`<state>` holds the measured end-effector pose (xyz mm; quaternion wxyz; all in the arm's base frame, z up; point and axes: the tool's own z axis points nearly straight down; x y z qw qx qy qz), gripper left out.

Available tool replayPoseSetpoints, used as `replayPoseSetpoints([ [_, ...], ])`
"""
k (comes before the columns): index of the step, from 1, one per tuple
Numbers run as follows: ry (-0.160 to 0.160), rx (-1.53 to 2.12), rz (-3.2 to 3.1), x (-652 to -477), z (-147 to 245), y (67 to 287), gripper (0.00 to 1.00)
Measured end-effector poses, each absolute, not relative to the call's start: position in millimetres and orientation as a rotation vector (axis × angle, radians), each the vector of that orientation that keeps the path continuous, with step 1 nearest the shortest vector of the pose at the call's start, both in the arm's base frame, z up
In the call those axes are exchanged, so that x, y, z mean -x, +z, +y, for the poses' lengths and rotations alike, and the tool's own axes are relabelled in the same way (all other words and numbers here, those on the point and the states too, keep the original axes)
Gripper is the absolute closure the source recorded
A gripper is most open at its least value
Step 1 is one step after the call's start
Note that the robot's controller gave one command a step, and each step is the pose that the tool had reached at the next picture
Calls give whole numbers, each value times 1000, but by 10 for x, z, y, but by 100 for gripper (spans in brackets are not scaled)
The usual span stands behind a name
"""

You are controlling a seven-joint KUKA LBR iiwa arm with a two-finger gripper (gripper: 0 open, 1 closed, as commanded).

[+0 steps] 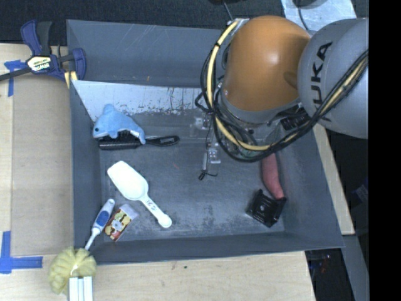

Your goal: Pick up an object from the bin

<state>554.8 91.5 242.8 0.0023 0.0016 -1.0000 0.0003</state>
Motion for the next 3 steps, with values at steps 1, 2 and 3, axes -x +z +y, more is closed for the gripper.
replayPoseSetpoints([
  [1,-1,1,-3145,-5563,911,2471,0],
  [2,-4,146,-3145,-5304,1556,970,0],
  [3,-2,-184,-3156,-5164,1522,1623,0],
])
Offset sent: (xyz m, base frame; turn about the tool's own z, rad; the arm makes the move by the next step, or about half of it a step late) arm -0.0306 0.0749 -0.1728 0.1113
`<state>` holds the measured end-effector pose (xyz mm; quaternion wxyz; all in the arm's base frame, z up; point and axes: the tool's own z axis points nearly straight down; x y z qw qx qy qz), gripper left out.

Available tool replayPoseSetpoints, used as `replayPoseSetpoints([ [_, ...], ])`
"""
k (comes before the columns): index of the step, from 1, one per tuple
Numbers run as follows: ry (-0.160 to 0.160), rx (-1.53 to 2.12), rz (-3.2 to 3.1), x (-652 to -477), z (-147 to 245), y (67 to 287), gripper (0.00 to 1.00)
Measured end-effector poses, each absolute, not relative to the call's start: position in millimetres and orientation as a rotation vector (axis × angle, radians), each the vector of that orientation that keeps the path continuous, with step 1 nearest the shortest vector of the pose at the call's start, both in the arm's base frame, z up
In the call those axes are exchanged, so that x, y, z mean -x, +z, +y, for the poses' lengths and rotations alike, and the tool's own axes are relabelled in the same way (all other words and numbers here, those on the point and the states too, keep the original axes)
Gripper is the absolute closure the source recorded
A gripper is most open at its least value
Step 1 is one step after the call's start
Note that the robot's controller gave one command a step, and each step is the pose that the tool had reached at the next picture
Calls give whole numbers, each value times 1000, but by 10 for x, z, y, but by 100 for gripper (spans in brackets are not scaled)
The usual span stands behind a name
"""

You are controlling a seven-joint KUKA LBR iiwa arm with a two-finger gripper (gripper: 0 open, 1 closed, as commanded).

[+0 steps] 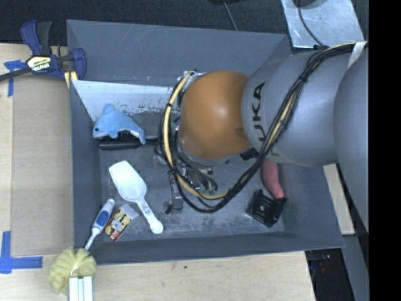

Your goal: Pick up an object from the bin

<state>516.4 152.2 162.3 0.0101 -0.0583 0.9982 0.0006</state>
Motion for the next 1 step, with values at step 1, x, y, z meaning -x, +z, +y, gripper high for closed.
replayPoseSetpoints([
  [1,4,-100,3133,-4828,1860,998,0],
])
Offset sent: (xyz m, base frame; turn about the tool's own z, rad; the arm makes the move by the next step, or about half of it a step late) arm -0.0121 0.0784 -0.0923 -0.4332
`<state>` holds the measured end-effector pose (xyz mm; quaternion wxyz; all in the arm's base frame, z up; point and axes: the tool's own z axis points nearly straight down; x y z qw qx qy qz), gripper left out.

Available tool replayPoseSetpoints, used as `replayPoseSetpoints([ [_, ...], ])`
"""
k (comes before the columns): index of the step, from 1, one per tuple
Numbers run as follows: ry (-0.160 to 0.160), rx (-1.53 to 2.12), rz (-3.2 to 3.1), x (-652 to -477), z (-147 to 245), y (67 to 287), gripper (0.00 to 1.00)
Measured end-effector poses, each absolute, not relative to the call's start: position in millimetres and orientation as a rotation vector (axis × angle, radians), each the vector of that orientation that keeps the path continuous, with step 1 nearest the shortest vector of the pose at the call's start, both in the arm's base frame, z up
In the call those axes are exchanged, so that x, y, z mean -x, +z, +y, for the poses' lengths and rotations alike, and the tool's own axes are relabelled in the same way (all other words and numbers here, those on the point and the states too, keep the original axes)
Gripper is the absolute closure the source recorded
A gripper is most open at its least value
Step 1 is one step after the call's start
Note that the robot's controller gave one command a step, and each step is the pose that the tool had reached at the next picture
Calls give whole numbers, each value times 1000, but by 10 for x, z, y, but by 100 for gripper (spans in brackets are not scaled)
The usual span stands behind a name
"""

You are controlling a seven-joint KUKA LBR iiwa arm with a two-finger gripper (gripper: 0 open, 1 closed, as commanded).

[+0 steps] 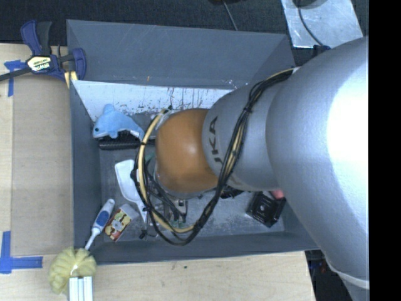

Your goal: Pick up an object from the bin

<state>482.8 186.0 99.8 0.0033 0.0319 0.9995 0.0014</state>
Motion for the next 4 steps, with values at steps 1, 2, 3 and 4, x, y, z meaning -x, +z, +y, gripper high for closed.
replayPoseSetpoints([
  [1,-13,838,2993,-5066,2274,702,0],
  [2,-13,617,3060,-4944,2300,724,100],
  [3,-12,615,3061,-4942,2300,723,100],
  [4,-12,619,3074,-4893,2301,929,100],
])
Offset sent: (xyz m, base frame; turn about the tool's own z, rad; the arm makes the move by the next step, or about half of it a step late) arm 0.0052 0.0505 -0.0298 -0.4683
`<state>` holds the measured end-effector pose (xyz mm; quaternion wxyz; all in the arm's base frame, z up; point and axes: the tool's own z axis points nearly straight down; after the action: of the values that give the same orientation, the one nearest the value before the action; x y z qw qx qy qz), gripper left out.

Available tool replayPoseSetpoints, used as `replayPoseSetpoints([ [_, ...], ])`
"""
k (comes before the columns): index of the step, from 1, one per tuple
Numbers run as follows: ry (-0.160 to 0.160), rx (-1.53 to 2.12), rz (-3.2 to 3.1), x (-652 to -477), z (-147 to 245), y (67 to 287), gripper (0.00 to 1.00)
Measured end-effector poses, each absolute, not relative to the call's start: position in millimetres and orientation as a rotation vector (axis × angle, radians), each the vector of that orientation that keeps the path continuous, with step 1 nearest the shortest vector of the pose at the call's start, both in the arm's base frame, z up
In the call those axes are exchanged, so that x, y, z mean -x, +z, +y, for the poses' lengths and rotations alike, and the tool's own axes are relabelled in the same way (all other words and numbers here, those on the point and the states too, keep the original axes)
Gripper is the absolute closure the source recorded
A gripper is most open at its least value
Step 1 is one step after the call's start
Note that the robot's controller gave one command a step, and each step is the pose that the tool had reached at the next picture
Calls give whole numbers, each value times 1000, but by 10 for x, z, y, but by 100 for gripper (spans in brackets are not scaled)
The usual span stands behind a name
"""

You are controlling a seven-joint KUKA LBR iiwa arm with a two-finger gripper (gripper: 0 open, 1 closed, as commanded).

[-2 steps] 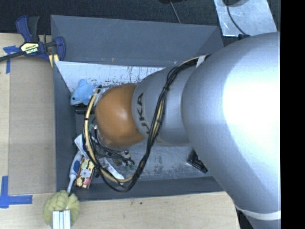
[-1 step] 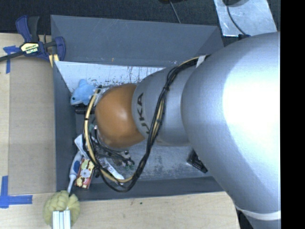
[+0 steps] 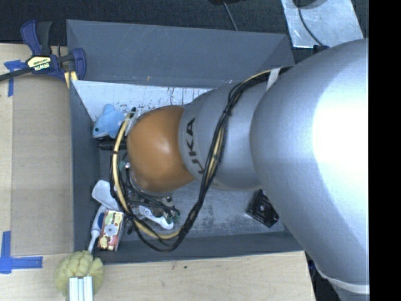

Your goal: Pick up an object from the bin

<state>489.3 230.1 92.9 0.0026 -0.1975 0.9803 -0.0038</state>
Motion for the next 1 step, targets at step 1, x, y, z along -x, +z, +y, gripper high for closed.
replayPoseSetpoints([
  [1,-9,619,3067,-4913,2312,1268,100],
])
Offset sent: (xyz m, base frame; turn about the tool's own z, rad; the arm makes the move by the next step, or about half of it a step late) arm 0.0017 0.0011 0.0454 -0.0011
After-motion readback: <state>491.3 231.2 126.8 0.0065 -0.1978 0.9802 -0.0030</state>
